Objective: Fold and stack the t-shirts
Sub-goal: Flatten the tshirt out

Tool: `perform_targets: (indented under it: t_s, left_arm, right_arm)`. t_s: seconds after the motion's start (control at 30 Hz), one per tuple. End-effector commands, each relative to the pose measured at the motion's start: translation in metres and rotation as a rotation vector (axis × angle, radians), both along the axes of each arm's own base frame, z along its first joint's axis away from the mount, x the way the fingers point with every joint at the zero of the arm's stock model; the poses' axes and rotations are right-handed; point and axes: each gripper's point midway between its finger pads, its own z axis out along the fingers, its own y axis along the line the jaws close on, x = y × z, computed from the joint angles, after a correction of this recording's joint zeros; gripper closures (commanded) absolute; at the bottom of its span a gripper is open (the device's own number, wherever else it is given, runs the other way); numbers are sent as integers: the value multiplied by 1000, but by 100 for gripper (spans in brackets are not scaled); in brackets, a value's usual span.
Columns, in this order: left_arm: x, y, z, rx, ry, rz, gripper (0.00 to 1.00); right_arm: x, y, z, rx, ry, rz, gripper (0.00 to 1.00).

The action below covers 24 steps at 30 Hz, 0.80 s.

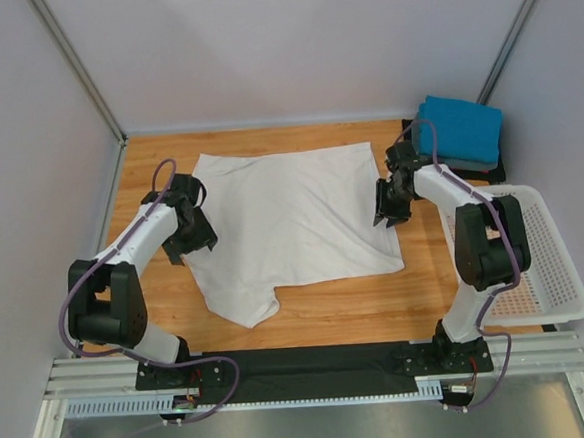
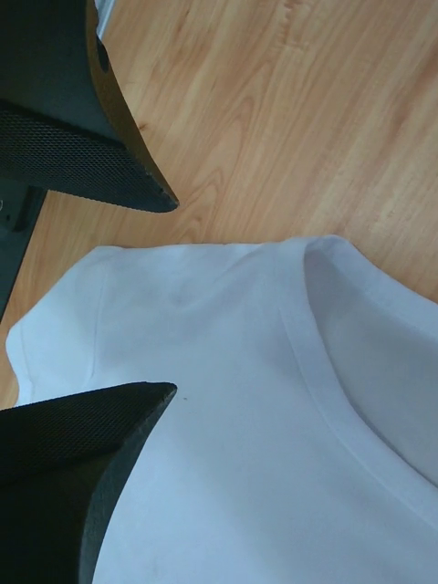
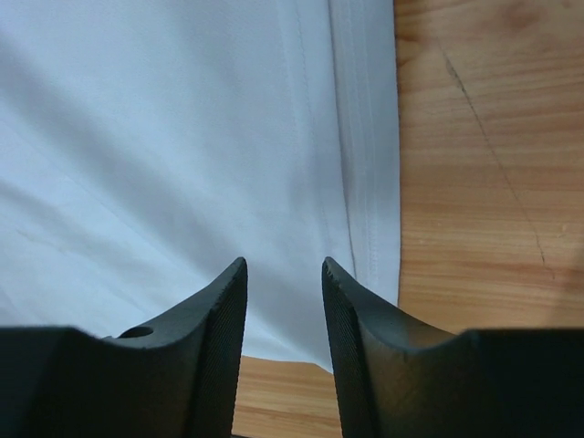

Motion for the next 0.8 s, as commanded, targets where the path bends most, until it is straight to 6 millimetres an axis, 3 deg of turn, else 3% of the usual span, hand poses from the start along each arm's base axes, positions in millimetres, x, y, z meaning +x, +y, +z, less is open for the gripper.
perform_targets:
  t_s: [0.0,0.33,0.77]
  left_arm:
    - [9,-6,9,-45,-93,27,19]
    - [2,-11,-11,-74,-100,9,21]
    - [1,-11,-31,-69,-40,17,21]
  right_arm:
    - [33,8,7,-9,-126,-10,61]
    - [44,-24,-12,-202,-121,-30,63]
    - [43,-13,-26,-153,-82,-9,73]
